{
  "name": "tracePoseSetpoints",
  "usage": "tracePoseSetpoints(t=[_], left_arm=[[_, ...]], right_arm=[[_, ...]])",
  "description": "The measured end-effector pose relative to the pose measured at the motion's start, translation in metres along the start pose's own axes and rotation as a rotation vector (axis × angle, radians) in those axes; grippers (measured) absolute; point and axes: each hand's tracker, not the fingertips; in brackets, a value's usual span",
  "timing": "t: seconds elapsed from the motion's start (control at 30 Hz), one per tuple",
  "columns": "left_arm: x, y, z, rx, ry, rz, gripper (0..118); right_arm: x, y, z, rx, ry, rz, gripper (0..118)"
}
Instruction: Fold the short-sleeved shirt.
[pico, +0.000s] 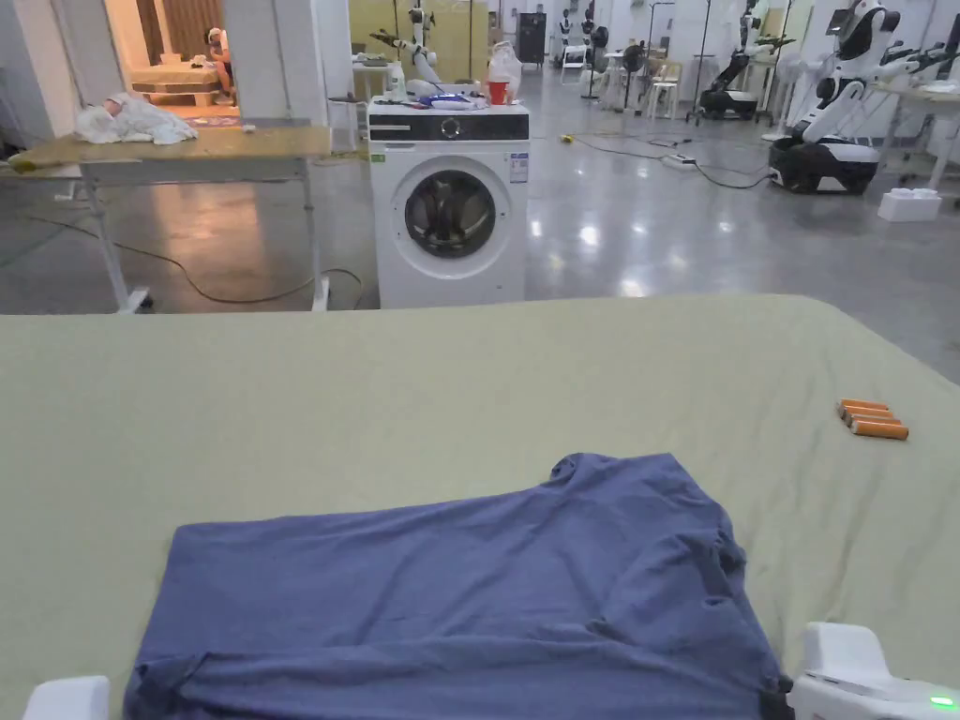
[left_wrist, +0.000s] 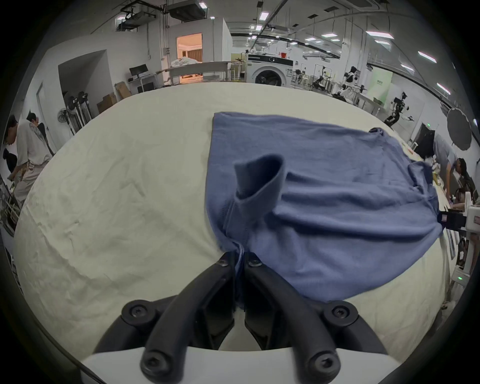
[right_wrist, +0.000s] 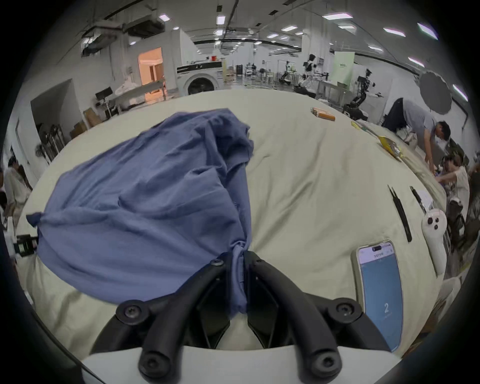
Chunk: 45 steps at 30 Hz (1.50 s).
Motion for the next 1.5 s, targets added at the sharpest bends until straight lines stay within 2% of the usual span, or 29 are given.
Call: tracePoseSetpoints(t=[0.07, 0.13, 0.17, 0.23, 0.4, 0.63, 0.67, 0.7, 0.73, 0.8, 0.83, 0.87, 0.9, 0.93, 1.03, 1.17, 1.3, 1.33, 1.37, 1.4, 1.43, 1.47, 1.5], left_arm=[[0.000, -0.005, 0.028, 0.098, 0.090, -0.058, 0], [-0.008, -0.008, 0.050, 0.099, 0.025, -0.030, 0], [-0.012, -0.009, 0.060, 0.099, -0.029, 0.008, 0], [-0.017, -0.017, 0.079, 0.085, -0.030, 0.003, 0], [-0.029, -0.059, 0.117, 0.070, -0.075, 0.040, 0], [-0.024, -0.104, 0.134, 0.022, -0.065, 0.069, 0], [-0.025, -0.108, 0.134, 0.018, -0.072, 0.078, 0], [-0.025, -0.111, 0.133, 0.015, -0.071, 0.082, 3], [-0.024, -0.113, 0.130, 0.005, -0.070, 0.085, 20], [-0.023, -0.115, 0.128, 0.003, -0.056, 0.088, 33], [-0.021, -0.115, 0.130, 0.017, -0.005, 0.076, 41], [-0.019, -0.113, 0.136, 0.064, 0.007, 0.057, 66], [-0.017, -0.110, 0.145, 0.133, 0.006, 0.052, 82], [-0.015, -0.107, 0.160, 0.233, 0.007, 0.053, 87], [0.002, -0.093, 0.200, 0.483, 0.053, 0.025, 87], [0.037, -0.081, 0.250, 0.738, 0.075, -0.097, 87], [0.070, -0.080, 0.270, 0.814, 0.145, -0.187, 82], [0.076, -0.081, 0.273, 0.804, 0.141, -0.178, 75], [0.079, -0.082, 0.274, 0.807, 0.135, -0.173, 67], [0.081, -0.082, 0.275, 0.809, 0.108, -0.165, 56], [0.082, -0.083, 0.278, 0.803, 0.079, -0.152, 37], [0.084, -0.083, 0.280, 0.799, 0.070, -0.138, 22], [0.084, -0.084, 0.282, 0.798, 0.063, -0.132, 10]], right_arm=[[0.000, 0.001, 0.019, 0.044, -0.007, 0.000, 6], [-0.001, -0.002, 0.029, 0.048, -0.012, 0.022, 6], [-0.002, -0.005, 0.036, 0.055, -0.033, 0.061, 6], [-0.003, -0.013, 0.050, 0.080, -0.061, 0.116, 6], [0.014, -0.050, 0.088, 0.055, -0.026, 0.050, 5], [0.016, -0.088, 0.114, 0.031, -0.028, 0.049, 6], [0.016, -0.090, 0.115, 0.034, -0.023, 0.045, 7], [0.017, -0.093, 0.113, 0.028, -0.021, 0.039, 14], [0.018, -0.096, 0.111, 0.028, -0.020, 0.035, 40], [0.019, -0.100, 0.108, 0.044, -0.049, 0.040, 55], [0.020, -0.101, 0.109, 0.051, -0.061, 0.054, 61], [0.021, -0.100, 0.115, 0.075, -0.046, 0.056, 70], [0.022, -0.098, 0.122, 0.124, -0.017, 0.053, 70], [0.021, -0.094, 0.131, 0.174, 0.015, 0.055, 71], [0.014, -0.086, 0.152, 0.339, 0.074, 0.103, 77], [-0.009, -0.075, 0.183, 0.493, 0.151, 0.160, 77], [-0.034, -0.069, 0.206, 0.580, 0.294, 0.168, 77], [-0.043, -0.065, 0.211, 0.592, 0.312, 0.182, 74], [-0.050, -0.065, 0.215, 0.595, 0.307, 0.185, 68], [-0.055, -0.065, 0.219, 0.604, 0.319, 0.193, 55], [-0.060, -0.065, 0.223, 0.625, 0.343, 0.206, 32], [-0.065, -0.063, 0.225, 0.635, 0.355, 0.213, 16], [-0.069, -0.063, 0.227, 0.632, 0.353, 0.208, 6]])
